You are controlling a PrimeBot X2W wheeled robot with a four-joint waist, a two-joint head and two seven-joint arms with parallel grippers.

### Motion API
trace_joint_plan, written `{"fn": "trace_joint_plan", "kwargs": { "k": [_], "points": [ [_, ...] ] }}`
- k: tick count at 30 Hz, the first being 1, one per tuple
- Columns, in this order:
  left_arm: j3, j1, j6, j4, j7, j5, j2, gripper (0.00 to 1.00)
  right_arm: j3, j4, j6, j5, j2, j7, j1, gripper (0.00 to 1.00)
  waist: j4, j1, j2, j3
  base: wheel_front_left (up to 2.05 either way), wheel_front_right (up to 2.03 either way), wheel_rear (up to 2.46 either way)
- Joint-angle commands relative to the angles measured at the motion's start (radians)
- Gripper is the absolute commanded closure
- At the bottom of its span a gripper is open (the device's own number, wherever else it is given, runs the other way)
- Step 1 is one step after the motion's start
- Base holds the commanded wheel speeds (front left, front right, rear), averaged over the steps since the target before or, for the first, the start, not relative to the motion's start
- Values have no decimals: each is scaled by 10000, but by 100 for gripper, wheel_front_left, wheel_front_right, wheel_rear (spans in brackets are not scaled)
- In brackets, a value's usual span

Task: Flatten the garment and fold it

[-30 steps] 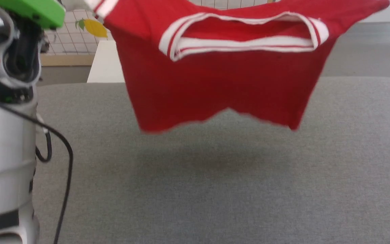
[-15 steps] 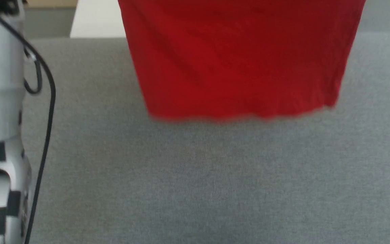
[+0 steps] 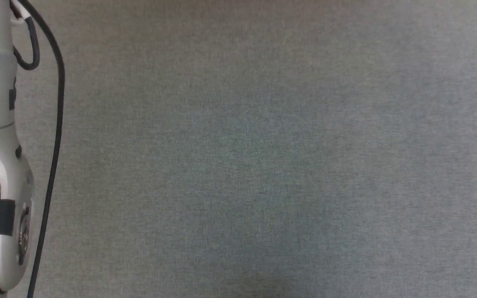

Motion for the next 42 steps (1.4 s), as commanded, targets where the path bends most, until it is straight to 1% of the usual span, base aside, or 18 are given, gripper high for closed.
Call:
{"fn": "trace_joint_plan", "kwargs": {
  "k": [1, 6, 12, 15, 18, 20, 21, 22, 25, 26, 29, 32, 35, 38, 39, 40, 42],
  "points": [
    [39, 167, -105, 116, -144, -56, 21, 100, 12, 81, -13, 116, -50, -147, 130, 100, 205, -3, 0, 392, 0, 0, 0],
    [254, 959, -464, 334, -666, -458, -111, 100, 76, 153, -13, 817, -146, -393, 1085, 100, 464, -3, 0, 255, 0, 0, 0],
    [449, 2753, -1154, 673, -1440, -1064, -446, 100, 246, -186, -13, 2023, -343, -907, 3304, 100, 806, -3, 0, -575, 0, 0, 0],
    [511, 4042, -1511, 651, -1833, -1314, -544, 100, 204, -519, -13, 2715, -366, -1262, 4775, 100, 898, -3, 0, -1259, 0, 0, 0],
    [532, 5397, -1747, 474, -2089, -1479, -558, 100, 25, -891, -13, 3176, -363, -1613, 6236, 100, 936, -3, 0, -1936, 0, 0, 0],
    [471, 6510, -1850, 143, -2205, -1452, -423, 100, -62, -1261, -13, 3405, -310, -1822, 7406, 100, 911, -3, 0, -2410, 0, 0, 0],
    [488, 6867, -1883, -1, -2206, -1520, -419, 100, -147, -1369, -13, 3516, -248, -1872, 7748, 100, 888, -3, 0, -2540, 0, 0, 0],
    [569, 7595, -1882, -362, -2220, -1669, -418, 100, -324, -1630, -13, 3683, -153, -1954, 8437, 100, 850, -3, 0, -2774, 0, 0, 0],
    [708, 9262, -1725, -1369, -2236, -1896, -410, 100, -1075, -2208, -13, 4089, 131, -2080, 9964, 100, 815, -3, 0, -3217, 0, 0, 0],
    [875, 11040, -1347, -2532, -2200, -2035, -368, 100, -1958, -2931, -13, 4242, 452, -2152, 11575, 100, 747, -3, 0, -3577, 0, 0, 0],
    [1136, 12551, -938, -3496, -2178, -2208, -361, 100, -2666, -3665, -13, 4128, 881, -2094, 12996, 100, 645, -3, 0, -3854, 0, 0, 0],
    [1330, 14029, -382, -4461, -2032, -2329, -428, 100, -3179, -4496, -13, 3806, 1410, -1836, 14331, 100, 524, -3, 0, -4128, 0, 0, 0],
    [1350, 15198, 88, -5156, -1702, -2334, -388, 100, -3525, -5235, -13, 3420, 1820, -1489, 15273, 100, 428, -3, 0, -4296, 0, 0, 0],
    [1133, 16104, 561, -5654, -1217, -2156, -265, 100, -3842, -5961, -13, 3022, 2111, -1087, 15978, 100, 394, -3, 0, -4370, 0, 0, 0],
    [1063, 16255, 670, -5706, -1113, -2059, -201, 100, -3879, -6102, -13, 2887, 2145, -981, 16109, 100, 387, -3, 0, -4379, 0, 0, 0],
    [892, 16489, 847, -5776, -892, -1886, -94, 100, -3896, -6374, -13, 2528, 2172, -763, 16356, 100, 378, -3, 0, -4399, 0, 0, 0],
    [533, 16683, 1069, -5735, -588, -1426, 187, 100, -3756, -6674, -13, 1921, 2161, -305, 16663, 100, 359, -3, 0, -4409, 0, 0, 0]
  ]
}}
